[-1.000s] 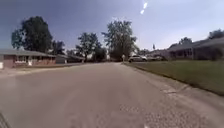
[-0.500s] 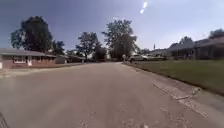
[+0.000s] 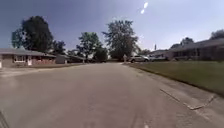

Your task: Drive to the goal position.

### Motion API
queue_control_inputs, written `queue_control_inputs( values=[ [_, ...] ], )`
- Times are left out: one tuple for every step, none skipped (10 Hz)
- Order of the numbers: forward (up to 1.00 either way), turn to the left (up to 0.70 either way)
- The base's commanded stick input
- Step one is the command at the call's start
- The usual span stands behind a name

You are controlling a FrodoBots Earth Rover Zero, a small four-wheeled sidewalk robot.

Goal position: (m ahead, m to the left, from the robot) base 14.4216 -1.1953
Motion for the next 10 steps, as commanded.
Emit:
queue_control_inputs(
  values=[
    [0.70,0.00],
    [0.70,0.00],
    [0.70,0.00],
    [0.70,0.00],
    [0.70,0.00],
    [0.70,0.00],
    [0.70,0.00],
    [0.70,0.00],
    [0.70,0.00],
    [0.70,0.00]
  ],
)
